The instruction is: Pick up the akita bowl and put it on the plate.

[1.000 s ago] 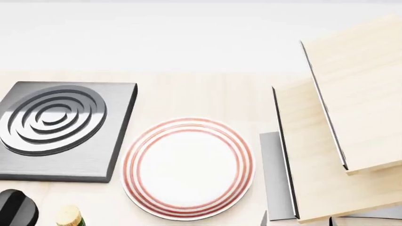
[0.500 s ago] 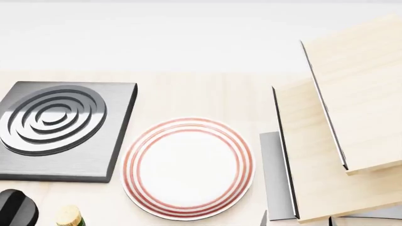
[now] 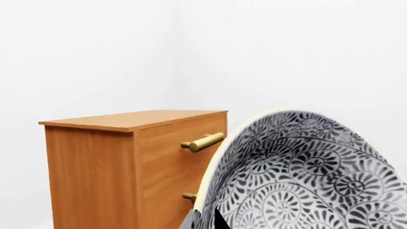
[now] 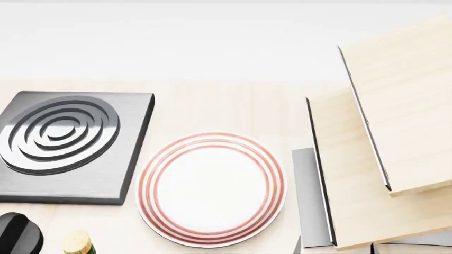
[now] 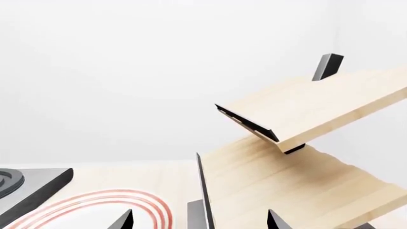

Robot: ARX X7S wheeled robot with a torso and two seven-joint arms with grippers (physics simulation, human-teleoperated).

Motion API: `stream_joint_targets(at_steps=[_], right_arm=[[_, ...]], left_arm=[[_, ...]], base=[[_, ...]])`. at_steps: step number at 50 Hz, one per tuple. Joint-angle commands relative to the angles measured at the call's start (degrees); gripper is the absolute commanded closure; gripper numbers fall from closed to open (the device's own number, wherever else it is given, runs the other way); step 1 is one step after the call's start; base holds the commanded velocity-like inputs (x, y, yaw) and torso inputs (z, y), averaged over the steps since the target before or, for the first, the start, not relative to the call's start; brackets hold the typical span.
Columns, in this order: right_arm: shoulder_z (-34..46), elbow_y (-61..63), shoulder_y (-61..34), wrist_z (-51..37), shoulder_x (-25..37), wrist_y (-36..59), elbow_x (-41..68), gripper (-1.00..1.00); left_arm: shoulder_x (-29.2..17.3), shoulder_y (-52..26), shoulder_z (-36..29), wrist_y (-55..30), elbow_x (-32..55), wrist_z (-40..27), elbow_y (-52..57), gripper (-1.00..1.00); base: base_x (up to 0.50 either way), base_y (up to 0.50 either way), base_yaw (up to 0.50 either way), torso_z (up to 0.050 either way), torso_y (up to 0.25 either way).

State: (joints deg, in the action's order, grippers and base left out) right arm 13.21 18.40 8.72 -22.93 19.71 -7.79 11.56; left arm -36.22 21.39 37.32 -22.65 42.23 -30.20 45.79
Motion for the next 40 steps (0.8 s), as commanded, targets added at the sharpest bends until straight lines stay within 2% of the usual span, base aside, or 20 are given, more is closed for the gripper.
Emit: stream_joint_targets(at_steps=[1,8,19,25,29,40], right_arm=[[0.1,-0.1,-0.2,0.0,0.2,0.1,0.5,-1.0],[0.1,-0.4,-0.3,0.0,0.2,-0.1,0.7,-1.0],[0.3,-0.3,-0.2,-0.2,0.4,-0.2,0.6,-1.0],[0.8,-0.8,-0.4,0.0,0.3,-0.2,0.5,-1.0],[1.0,-1.0,-0.6,-0.1,0.3,-0.1,0.3,-1.0],[1.5,-1.3,-0.7,-0.1,0.3,-0.2,0.0,-1.0]], left_arm=[[-5.2,-2.1,5.9,-5.8,6.2,-5.5,5.4,1.0],[-7.7,-1.4,12.7,-8.2,11.9,-8.0,8.1,1.0],[-11.3,-1.8,14.0,-10.6,13.9,-10.2,9.1,1.0],[-13.4,-3.7,12.2,-10.5,14.5,-10.9,8.2,1.0],[-17.4,-7.7,10.0,-11.2,17.9,-13.5,6.2,1.0],[-23.2,-12.7,6.1,-11.9,22.4,-17.1,4.3,1.0]], base=[[0.0,0.0,0.0,0.0,0.0],[0.0,0.0,0.0,0.0,0.0],[0.0,0.0,0.0,0.0,0.0],[0.0,0.0,0.0,0.0,0.0],[0.0,0.0,0.0,0.0,0.0],[0.0,0.0,0.0,0.0,0.001]])
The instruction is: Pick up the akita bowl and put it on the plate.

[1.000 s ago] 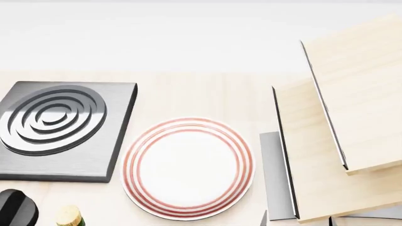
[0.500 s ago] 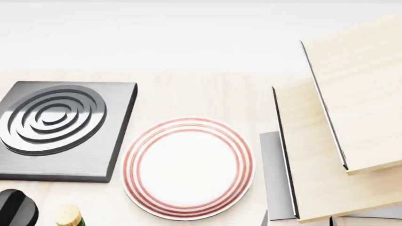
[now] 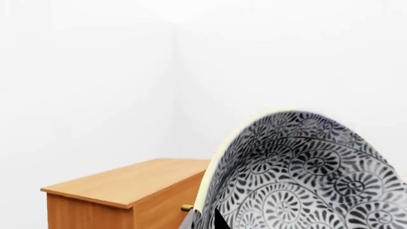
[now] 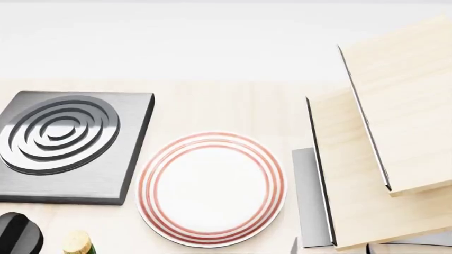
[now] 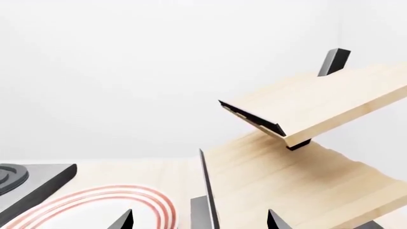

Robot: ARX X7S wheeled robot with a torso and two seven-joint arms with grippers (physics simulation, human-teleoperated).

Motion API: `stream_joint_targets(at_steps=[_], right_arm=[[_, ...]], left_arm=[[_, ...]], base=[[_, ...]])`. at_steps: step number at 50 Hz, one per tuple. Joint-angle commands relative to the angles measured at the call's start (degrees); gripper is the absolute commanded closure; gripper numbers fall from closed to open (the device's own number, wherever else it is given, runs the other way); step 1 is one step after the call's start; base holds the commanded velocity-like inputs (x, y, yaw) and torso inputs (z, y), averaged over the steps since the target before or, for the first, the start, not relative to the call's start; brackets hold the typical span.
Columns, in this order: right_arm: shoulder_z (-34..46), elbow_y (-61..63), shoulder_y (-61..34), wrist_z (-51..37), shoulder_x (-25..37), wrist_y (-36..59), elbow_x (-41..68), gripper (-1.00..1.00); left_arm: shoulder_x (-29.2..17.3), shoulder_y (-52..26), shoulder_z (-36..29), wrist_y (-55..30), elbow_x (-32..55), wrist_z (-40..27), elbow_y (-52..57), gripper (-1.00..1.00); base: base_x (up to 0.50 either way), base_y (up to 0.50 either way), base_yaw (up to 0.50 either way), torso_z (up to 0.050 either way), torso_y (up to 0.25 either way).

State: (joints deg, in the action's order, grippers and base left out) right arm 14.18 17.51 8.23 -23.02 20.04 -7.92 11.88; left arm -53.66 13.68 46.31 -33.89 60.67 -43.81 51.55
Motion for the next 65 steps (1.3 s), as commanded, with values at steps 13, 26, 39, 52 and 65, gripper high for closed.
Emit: stream_joint_targets(at_steps=[13,26,39,52,65], right_arm=[[0.9,-0.7,-0.3,-0.1,0.0,-0.1,-0.3,-1.0],[1.1,-1.0,-0.7,-0.2,0.1,0.1,-0.1,-1.0],[1.5,-1.7,-1.2,0.0,0.1,0.3,0.3,-1.0],[2.1,-2.1,-1.3,0.1,0.1,0.2,0.1,-1.0],[2.5,-2.8,-1.6,0.2,0.1,0.0,0.1,-1.0]], left_arm=[[-15.3,-15.9,-12.7,2.2,10.8,-9.2,-8.4,1.0],[-18.9,-47.5,-45.2,6.2,12.0,-11.4,-19.0,1.0],[-8.2,-70.8,-58.8,-4.0,7.6,-8.2,-27.9,1.0],[-1.0,-79.2,-64.9,-5.4,0.6,-5.0,-34.3,1.0],[4.4,-85.5,-69.4,-5.7,-3.2,0.8,-39.5,1.0]], base=[[0.0,0.0,0.0,0.0,0.0],[0.0,0.0,0.0,0.0,0.001],[0.0,0.0,0.0,0.0,0.0],[0.0,0.0,0.0,0.0,0.001],[0.0,0.0,0.0,0.0,0.0]])
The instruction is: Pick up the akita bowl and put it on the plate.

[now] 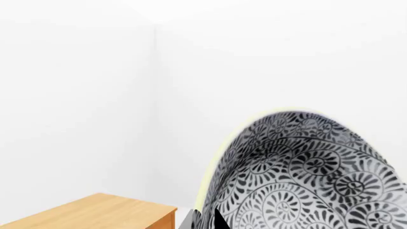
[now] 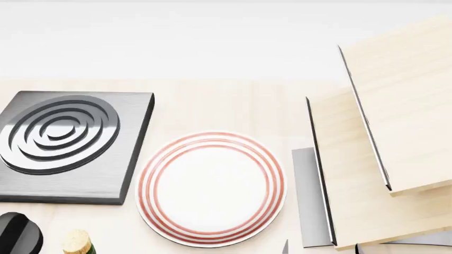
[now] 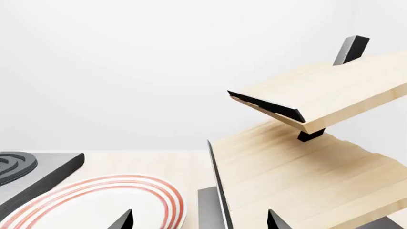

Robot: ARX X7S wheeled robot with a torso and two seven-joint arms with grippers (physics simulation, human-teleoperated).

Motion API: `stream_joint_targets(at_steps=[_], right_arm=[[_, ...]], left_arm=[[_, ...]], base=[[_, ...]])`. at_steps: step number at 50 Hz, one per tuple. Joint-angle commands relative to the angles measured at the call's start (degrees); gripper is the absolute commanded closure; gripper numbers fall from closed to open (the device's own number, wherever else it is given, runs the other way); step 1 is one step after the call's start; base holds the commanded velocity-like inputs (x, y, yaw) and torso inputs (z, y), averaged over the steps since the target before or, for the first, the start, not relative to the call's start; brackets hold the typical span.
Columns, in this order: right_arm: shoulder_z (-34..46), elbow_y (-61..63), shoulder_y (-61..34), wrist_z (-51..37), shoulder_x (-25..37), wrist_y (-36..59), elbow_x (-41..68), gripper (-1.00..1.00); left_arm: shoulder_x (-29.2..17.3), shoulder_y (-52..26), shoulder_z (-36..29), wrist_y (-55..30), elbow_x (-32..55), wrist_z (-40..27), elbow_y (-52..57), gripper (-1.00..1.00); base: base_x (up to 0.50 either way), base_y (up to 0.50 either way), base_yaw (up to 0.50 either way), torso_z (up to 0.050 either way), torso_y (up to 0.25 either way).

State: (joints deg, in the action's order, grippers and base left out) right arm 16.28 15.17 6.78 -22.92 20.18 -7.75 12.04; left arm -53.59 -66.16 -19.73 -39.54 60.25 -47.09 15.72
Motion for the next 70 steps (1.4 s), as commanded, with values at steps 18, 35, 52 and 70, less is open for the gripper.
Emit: stream_joint_targets(at_steps=[18,35,52,70], right_arm=[[1.8,-2.2,-0.8,0.4,-0.4,-0.6,-0.9,-1.0],[2.5,-2.6,-1.1,0.4,-0.3,-0.5,-1.2,-1.0],[2.9,-3.0,-1.3,0.3,-0.2,-0.6,-1.1,-1.0],[3.7,-3.9,-1.8,0.5,-0.3,-0.6,-1.2,-1.0]], left_arm=[[11.1,-7.3,-10.6,4.8,-10.0,13.1,-8.3,1.0],[16.6,-11.8,-13.6,3.6,-11.4,15.9,-13.6,1.0],[20.4,-16.7,-15.1,3.5,-14.3,17.2,-21.8,1.0],[24.0,-15.9,-14.8,6.3,-14.8,18.6,-30.0,1.0]], base=[[0.0,0.0,0.0,0.0,0.001],[0.0,0.0,0.0,0.0,0.001],[0.0,0.0,0.0,0.0,0.001],[0.0,0.0,0.0,0.0,0.001]])
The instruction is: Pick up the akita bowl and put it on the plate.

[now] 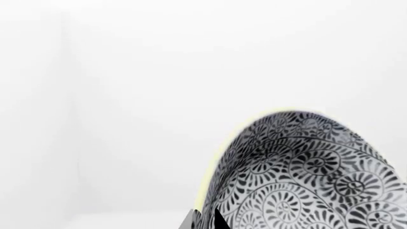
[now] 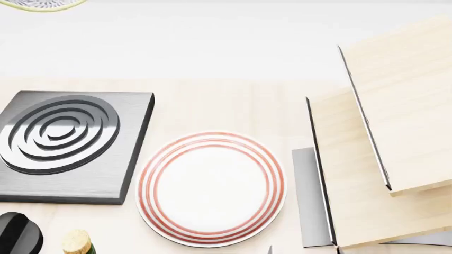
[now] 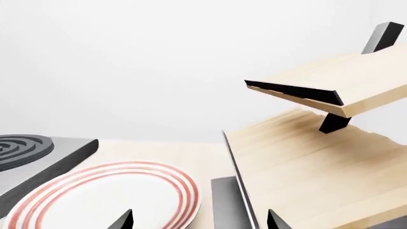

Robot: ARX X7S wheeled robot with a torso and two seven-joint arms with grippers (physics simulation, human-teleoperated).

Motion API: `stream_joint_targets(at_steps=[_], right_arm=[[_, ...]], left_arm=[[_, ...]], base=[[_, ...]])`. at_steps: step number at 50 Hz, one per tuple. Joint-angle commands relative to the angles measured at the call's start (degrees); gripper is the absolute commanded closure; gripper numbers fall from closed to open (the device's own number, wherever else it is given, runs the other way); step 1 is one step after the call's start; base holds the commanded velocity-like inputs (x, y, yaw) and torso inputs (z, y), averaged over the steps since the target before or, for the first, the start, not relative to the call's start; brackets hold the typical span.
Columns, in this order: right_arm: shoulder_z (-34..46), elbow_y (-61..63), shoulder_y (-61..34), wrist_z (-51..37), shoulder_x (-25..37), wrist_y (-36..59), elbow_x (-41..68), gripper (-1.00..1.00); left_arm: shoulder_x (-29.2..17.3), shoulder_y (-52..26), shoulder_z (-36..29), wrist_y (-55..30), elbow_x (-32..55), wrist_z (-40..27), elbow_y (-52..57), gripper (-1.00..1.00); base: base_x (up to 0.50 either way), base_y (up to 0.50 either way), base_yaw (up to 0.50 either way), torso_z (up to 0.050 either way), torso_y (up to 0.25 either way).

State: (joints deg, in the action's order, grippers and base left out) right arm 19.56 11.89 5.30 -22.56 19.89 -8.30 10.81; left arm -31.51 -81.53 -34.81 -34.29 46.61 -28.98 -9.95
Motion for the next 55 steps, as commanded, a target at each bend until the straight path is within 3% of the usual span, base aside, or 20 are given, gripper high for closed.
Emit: stream_joint_targets(at_steps=[1,25,55], right_arm=[[0.5,-0.7,-0.3,0.2,0.0,0.1,0.1,-1.0],[0.9,-1.3,-0.7,0.1,0.1,0.0,0.3,-1.0],[1.8,-2.4,-1.3,-0.1,0.1,0.0,0.1,-1.0]], left_arm=[[2.4,-0.4,1.9,1.1,0.9,1.0,-4.7,1.0],[9.3,-0.8,14.8,-2.1,20.6,5.2,-14.1,1.0],[14.6,2.7,17.7,0.5,24.5,5.7,-20.9,1.0]], base=[[0.0,0.0,0.0,0.0,0.0],[0.0,0.0,0.0,0.0,0.0],[0.0,0.0,0.0,0.0,0.001]])
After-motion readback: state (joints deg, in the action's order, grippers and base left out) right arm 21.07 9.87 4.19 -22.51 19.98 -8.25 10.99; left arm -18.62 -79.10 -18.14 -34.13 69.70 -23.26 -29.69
